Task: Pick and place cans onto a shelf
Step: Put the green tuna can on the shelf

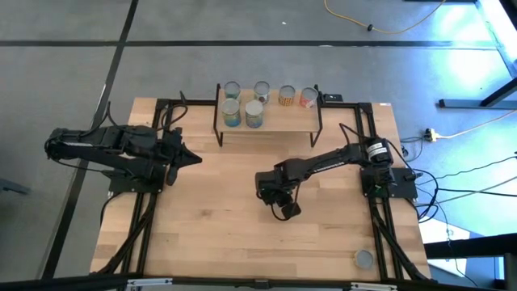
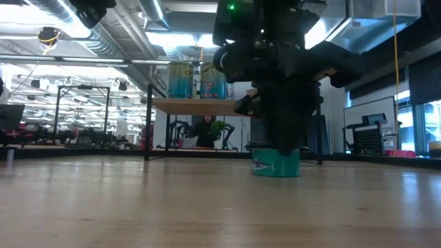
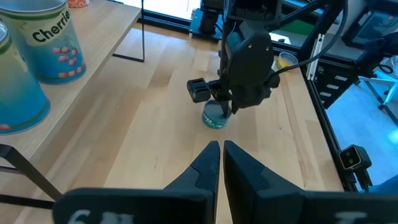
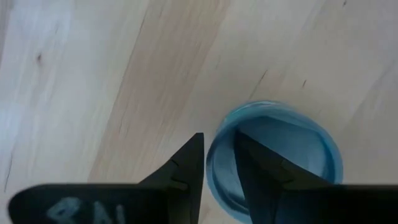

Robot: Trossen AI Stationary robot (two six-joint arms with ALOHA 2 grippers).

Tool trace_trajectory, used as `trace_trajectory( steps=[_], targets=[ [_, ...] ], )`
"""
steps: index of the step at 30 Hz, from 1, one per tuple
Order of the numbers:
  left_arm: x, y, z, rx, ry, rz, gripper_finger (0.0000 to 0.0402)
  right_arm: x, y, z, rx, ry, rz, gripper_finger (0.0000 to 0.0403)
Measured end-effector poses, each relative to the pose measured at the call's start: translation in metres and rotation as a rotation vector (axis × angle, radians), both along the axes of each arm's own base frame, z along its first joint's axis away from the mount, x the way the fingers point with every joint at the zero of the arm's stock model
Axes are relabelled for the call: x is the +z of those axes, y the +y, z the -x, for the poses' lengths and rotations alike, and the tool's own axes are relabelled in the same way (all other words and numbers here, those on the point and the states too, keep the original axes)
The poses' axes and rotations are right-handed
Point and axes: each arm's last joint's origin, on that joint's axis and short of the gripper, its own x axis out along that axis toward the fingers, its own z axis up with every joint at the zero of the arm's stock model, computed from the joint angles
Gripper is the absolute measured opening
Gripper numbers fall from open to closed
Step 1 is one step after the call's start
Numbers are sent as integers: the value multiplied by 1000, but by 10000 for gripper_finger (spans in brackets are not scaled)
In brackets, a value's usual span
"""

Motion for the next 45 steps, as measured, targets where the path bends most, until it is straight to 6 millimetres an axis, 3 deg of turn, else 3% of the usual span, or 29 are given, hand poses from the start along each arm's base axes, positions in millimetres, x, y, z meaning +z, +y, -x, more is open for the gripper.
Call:
trace_trajectory(
  steps=[8,15,24,30,45],
  targets=[
    [0,0,0,0,0,1,15,-12,0,-3,-84,30,64,89],
    [0,0,0,3,-1,7,15,-15,-1,-12,-176,-29,64,14],
    [0,-1,0,-24,1,36,15,-7,-1,-15,-273,-25,59,6],
    [0,-2,0,-64,3,53,15,21,-2,-20,-362,42,130,3],
    [0,-2,0,-97,0,-16,15,151,-10,-10,-537,103,139,2]
  ],
)
